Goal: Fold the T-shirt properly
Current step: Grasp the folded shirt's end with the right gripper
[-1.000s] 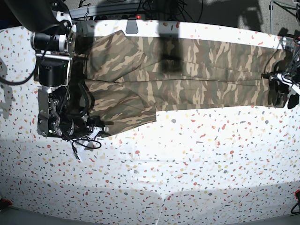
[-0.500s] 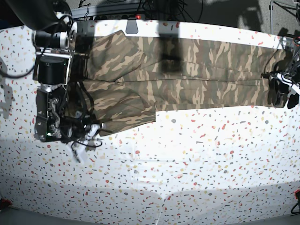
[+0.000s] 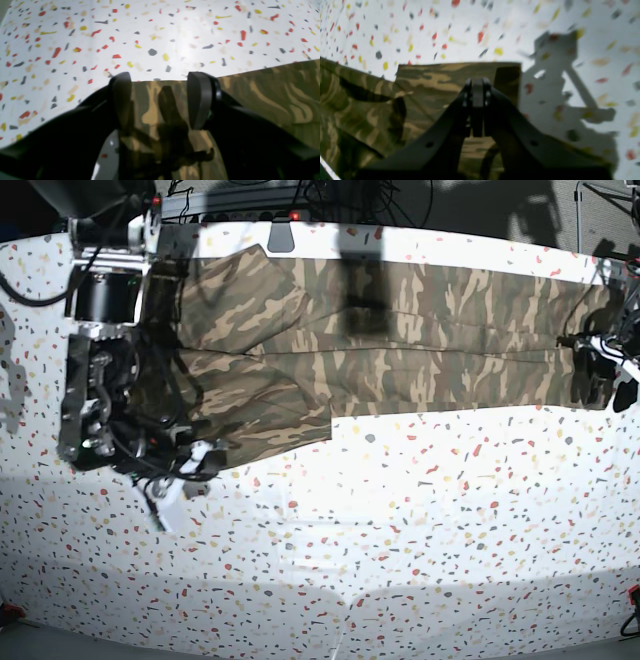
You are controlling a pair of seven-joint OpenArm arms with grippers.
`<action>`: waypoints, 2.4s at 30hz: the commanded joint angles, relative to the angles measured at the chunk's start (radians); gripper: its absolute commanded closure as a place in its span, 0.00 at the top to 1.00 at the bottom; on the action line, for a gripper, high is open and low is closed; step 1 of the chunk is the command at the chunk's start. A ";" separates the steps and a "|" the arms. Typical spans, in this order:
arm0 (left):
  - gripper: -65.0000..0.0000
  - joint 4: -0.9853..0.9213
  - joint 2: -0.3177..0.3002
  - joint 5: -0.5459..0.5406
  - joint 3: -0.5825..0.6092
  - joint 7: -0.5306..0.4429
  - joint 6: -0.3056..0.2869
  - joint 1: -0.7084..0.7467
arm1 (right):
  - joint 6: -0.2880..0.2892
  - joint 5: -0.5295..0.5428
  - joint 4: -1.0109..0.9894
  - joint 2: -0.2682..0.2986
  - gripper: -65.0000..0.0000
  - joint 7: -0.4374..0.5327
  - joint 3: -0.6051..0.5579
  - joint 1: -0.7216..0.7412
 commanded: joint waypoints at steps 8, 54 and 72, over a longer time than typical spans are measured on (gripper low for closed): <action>0.53 0.016 -0.023 -0.005 -0.012 -0.028 0.000 -0.006 | -0.036 0.069 -0.095 0.089 0.48 -0.017 0.004 0.072; 0.53 0.016 -0.023 0.038 -0.012 -0.057 0.041 -0.008 | -0.121 -0.138 -0.348 -0.056 0.31 0.062 -0.105 0.128; 0.53 0.016 -0.023 0.037 -0.012 -0.050 0.041 -0.005 | -0.121 -0.217 -0.351 -0.069 0.00 0.088 -0.105 0.128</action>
